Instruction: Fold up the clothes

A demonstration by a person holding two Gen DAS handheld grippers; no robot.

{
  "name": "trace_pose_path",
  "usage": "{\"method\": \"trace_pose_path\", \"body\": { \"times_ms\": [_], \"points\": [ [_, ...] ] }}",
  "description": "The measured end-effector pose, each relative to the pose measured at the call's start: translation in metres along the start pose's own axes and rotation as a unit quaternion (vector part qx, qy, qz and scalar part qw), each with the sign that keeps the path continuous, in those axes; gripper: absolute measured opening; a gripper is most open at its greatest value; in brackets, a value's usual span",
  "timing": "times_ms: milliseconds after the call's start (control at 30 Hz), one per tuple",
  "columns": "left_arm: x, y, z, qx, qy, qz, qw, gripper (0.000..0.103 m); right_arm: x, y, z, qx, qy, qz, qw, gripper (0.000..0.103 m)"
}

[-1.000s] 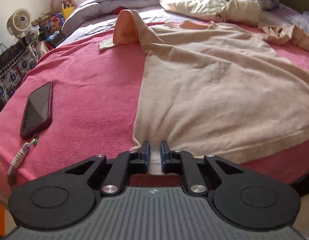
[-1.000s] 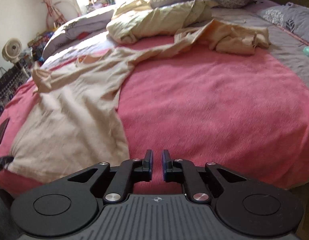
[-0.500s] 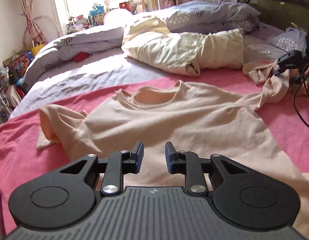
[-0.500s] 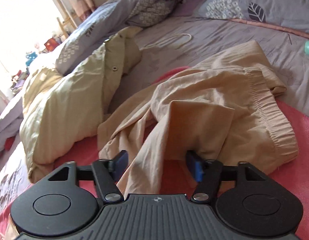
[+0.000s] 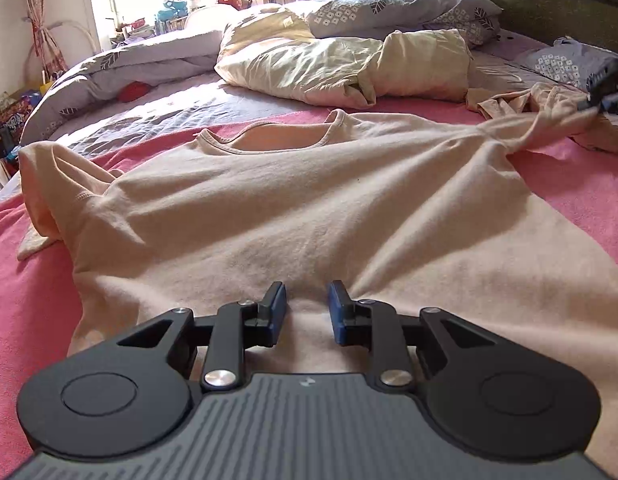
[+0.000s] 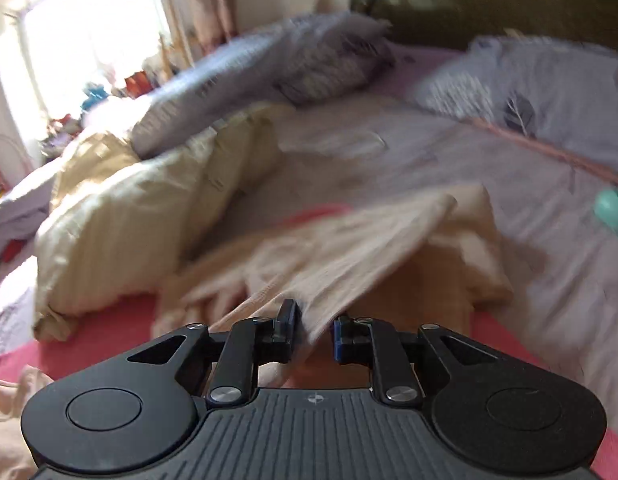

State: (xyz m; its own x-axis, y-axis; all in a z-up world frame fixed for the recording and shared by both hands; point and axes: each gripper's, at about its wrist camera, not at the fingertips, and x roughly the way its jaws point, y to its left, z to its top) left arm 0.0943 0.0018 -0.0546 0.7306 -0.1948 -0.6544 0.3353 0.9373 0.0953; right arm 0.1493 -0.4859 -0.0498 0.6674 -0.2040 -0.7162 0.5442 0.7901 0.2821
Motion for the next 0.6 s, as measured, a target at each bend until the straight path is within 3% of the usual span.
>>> {"method": "trace_pose_path", "body": {
  "times_ms": [100, 167, 233, 267, 333, 367, 433, 500, 600],
  "points": [
    [-0.002, 0.006, -0.002, -0.015, -0.005, -0.01, 0.9998, 0.028, -0.017, -0.038, -0.019, 0.071, 0.001, 0.041, 0.997, 0.023],
    [-0.002, 0.01, -0.002, -0.025, -0.009, -0.018, 0.9995, 0.028, -0.033, -0.052, -0.022, 0.099, -0.002, 0.04, 0.994, 0.026],
    [-0.002, 0.013, -0.003, -0.033, -0.012, -0.023, 0.9991, 0.029, -0.052, -0.051, -0.018, 0.101, -0.028, -0.032, 0.994, 0.038],
    [-0.002, 0.015, -0.003, -0.038, -0.014, -0.026, 0.9989, 0.029, -0.061, -0.046, -0.015, 0.091, -0.053, -0.081, 0.991, 0.05],
    [-0.002, 0.017, -0.004, -0.047, -0.018, -0.032, 0.9983, 0.03, -0.07, -0.017, -0.001, 0.017, -0.118, -0.146, 0.982, 0.05],
    [-0.002, 0.018, -0.004, -0.05, -0.018, -0.034, 0.998, 0.03, -0.063, 0.004, 0.004, -0.028, -0.127, -0.161, 0.978, 0.052],
    [-0.002, 0.02, -0.004, -0.056, -0.019, -0.038, 0.9975, 0.031, -0.042, 0.05, 0.011, -0.109, -0.135, -0.187, 0.967, 0.058],
    [-0.002, 0.022, -0.004, -0.061, -0.02, -0.041, 0.9971, 0.031, -0.009, 0.092, 0.013, -0.151, -0.133, -0.21, 0.957, 0.062],
    [-0.001, 0.025, -0.005, -0.072, -0.022, -0.048, 0.996, 0.033, 0.054, 0.121, 0.026, -0.155, -0.081, -0.301, 0.937, 0.074]
  ]
}}
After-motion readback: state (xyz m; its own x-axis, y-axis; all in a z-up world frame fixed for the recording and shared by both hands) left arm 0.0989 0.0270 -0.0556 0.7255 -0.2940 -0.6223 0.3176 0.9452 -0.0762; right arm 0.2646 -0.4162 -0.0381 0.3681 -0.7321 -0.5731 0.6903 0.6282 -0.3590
